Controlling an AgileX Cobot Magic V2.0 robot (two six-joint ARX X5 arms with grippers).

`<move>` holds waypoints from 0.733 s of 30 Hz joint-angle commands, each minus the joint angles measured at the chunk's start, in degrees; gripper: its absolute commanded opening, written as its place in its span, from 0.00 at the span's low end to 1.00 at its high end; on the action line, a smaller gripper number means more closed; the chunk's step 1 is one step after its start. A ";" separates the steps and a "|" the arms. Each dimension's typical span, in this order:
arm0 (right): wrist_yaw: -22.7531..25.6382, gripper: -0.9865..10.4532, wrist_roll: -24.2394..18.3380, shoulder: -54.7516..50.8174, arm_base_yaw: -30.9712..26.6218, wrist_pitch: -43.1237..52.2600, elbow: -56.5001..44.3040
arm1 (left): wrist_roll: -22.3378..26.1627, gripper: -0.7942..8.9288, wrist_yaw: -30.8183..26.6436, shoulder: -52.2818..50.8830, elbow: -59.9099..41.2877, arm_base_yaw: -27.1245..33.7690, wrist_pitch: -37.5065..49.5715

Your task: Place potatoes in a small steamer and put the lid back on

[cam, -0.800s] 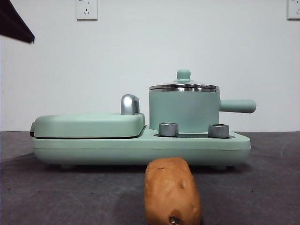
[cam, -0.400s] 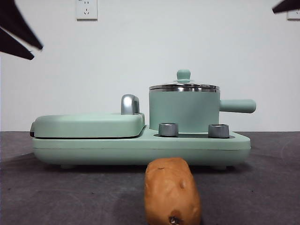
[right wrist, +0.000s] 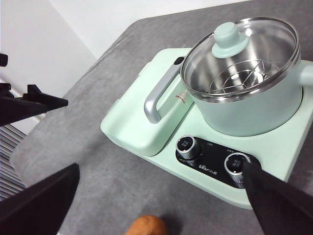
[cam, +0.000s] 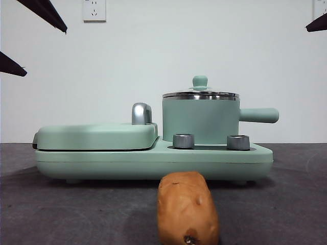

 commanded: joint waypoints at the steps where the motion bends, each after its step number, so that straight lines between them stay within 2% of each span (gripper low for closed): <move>1: -0.28 0.56 1.31 0.37 0.24 -0.28 0.74 | -0.22 0.69 0.46 2.40 3.06 -1.46 0.59; 4: -0.31 0.56 1.22 0.37 0.24 -1.57 0.76 | -0.11 0.69 0.46 6.51 7.19 -3.50 0.20; 9: -0.37 0.56 1.05 0.37 0.24 -3.67 0.76 | 0.20 0.69 0.46 18.86 19.47 -8.35 -0.28; 18: -0.35 0.56 1.05 0.37 0.24 -5.18 0.76 | 2.29 0.69 -0.85 47.01 51.93 -17.38 -5.09; 22: -0.33 0.56 1.09 0.37 0.24 -5.18 0.76 | 6.71 0.69 -5.20 57.59 66.12 -20.96 -9.31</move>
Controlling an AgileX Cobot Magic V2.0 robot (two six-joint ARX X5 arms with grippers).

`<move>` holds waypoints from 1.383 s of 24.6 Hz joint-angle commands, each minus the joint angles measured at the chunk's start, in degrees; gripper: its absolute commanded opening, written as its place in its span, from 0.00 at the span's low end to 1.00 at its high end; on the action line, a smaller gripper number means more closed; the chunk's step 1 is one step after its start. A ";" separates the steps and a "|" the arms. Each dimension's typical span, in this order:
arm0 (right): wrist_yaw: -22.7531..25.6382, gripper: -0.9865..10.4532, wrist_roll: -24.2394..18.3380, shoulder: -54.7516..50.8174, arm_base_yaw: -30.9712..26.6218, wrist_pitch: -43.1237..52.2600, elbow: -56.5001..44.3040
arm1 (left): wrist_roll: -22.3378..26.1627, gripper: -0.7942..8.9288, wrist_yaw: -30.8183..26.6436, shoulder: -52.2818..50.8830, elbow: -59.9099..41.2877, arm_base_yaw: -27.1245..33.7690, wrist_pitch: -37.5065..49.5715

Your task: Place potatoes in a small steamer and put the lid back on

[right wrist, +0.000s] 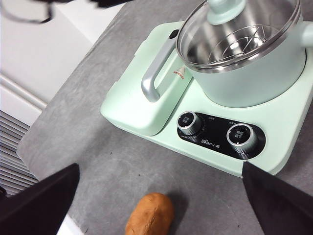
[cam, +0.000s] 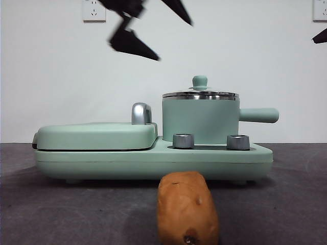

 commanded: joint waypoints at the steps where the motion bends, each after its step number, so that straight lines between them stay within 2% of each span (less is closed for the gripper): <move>1: -0.22 0.56 0.46 0.37 0.24 0.42 0.76 | 6.34 0.69 -4.28 8.74 12.79 -2.93 -2.64; 6: -0.20 0.56 0.59 0.37 0.24 0.42 0.76 | 12.33 0.69 -15.54 16.46 23.78 -7.08 -4.63; 9: -0.20 0.56 0.57 0.37 0.24 0.39 0.76 | 12.61 0.68 -20.06 18.01 25.16 -9.07 -4.70; 11: -0.17 0.56 0.57 0.37 0.24 0.42 0.76 | 11.61 0.65 -21.05 18.62 25.16 -10.03 -6.88; 16: -0.17 0.56 0.57 0.37 0.24 0.42 0.76 | 11.06 0.65 -21.18 20.72 25.14 -10.08 -10.14; 17: -0.17 0.56 0.57 0.37 0.24 0.42 0.76 | 11.10 0.62 -21.18 20.92 25.14 -9.94 -9.88; 23: -0.20 0.56 0.59 0.37 0.24 0.42 0.76 | 11.08 0.29 -21.38 20.94 25.14 -9.90 -9.64; 26: -0.20 0.56 0.61 0.37 0.24 0.42 0.76 | 11.08 0.17 -21.86 20.98 25.14 -9.90 -9.57; 28: -0.20 0.56 0.61 0.37 0.24 0.42 0.76 | 11.08 0.13 -23.52 20.98 25.14 -9.90 -9.51; 34: -0.20 0.56 0.61 0.37 0.24 0.42 0.76 | 11.10 0.13 -24.59 20.94 28.28 -9.84 -10.86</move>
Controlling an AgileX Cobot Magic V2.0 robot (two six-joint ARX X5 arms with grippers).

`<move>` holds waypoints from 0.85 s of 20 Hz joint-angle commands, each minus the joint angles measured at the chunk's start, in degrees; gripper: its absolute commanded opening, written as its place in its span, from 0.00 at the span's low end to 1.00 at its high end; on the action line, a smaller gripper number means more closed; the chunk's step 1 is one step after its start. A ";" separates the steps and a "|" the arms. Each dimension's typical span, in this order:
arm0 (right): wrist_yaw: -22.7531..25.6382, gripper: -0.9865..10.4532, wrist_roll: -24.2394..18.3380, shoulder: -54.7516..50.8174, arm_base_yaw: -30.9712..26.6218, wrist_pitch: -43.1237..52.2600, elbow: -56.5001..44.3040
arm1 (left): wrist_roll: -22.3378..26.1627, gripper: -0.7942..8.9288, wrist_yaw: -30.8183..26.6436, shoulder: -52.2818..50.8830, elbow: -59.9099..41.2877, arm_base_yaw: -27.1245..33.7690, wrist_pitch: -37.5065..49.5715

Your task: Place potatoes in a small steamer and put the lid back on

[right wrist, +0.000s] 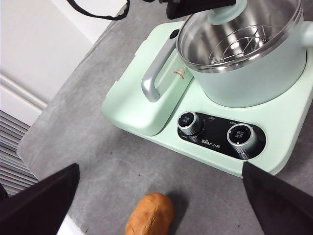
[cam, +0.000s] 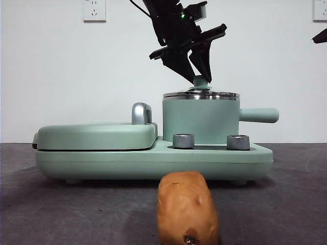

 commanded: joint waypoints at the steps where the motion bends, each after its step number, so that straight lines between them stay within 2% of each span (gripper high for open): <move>1: -0.17 0.56 0.59 0.37 0.24 0.39 0.76 | -0.02 0.13 -0.33 0.92 4.92 -0.57 -0.46; 7: -0.17 0.56 0.59 0.37 0.24 0.42 0.76 | -0.04 0.13 -0.37 0.87 12.98 -0.17 -7.61; 13: 0.09 0.56 0.96 0.42 0.37 0.31 0.83 | -0.02 0.10 -0.37 -2.16 13.62 3.02 -10.97; 15: 1.99 0.56 2.51 0.44 2.16 0.33 0.96 | -0.02 0.10 -0.37 -3.43 13.62 5.05 -11.50; 17: 6.08 0.56 4.33 0.50 6.45 0.20 1.53 | -0.02 0.10 -0.37 -4.83 13.62 7.87 -12.48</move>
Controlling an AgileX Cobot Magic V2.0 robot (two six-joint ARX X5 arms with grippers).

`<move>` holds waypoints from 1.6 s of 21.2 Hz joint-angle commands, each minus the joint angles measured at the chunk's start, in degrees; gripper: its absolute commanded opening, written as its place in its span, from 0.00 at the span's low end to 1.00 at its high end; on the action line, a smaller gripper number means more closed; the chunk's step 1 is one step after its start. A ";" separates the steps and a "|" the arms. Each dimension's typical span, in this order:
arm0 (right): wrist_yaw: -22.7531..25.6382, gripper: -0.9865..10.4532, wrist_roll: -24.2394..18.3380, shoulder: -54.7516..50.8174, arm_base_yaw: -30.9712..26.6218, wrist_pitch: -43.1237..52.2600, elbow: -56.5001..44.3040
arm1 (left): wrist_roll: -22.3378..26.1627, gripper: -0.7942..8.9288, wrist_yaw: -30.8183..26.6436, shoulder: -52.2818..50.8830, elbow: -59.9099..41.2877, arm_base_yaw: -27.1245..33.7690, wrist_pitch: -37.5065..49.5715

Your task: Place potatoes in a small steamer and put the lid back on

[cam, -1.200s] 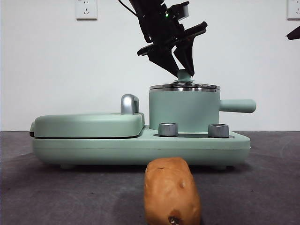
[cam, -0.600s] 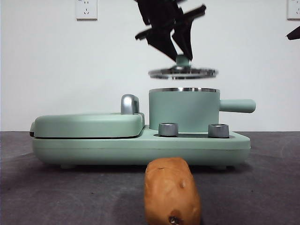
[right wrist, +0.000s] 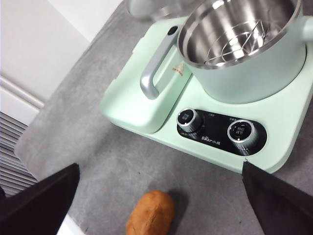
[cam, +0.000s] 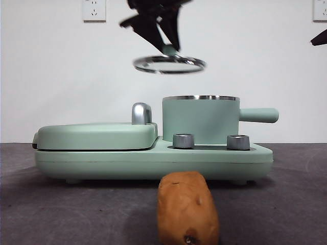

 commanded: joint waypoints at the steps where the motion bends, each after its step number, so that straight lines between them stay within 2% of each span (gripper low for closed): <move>1: 4.46 0.56 3.30 0.96 5.11 0.20 1.97 | -0.02 0.10 -0.22 -2.21 2.38 2.69 -0.26; 8: 20.57 0.56 14.10 14.62 28.33 -3.26 9.81 | -0.20 0.10 -0.13 -4.66 2.38 12.63 -3.19; 11: 25.07 0.56 19.80 23.54 35.43 -7.13 14.73 | -1.05 0.10 0.26 -4.76 2.38 16.46 -3.39; 15: 30.25 0.56 24.15 35.43 42.05 -12.61 21.68 | -1.05 0.10 0.26 -4.76 2.38 20.09 -3.98; 18: 33.81 0.56 27.45 43.30 45.66 -18.71 25.55 | -1.07 0.10 0.28 -4.76 2.38 22.14 -4.26; 23: 34.88 0.56 29.70 49.59 48.48 -20.04 25.77 | -1.09 0.10 0.28 -4.76 2.38 23.34 -4.55; 34: 34.93 0.53 29.77 58.29 49.42 -17.75 25.77 | -1.09 0.10 0.90 -4.76 2.38 23.41 -4.81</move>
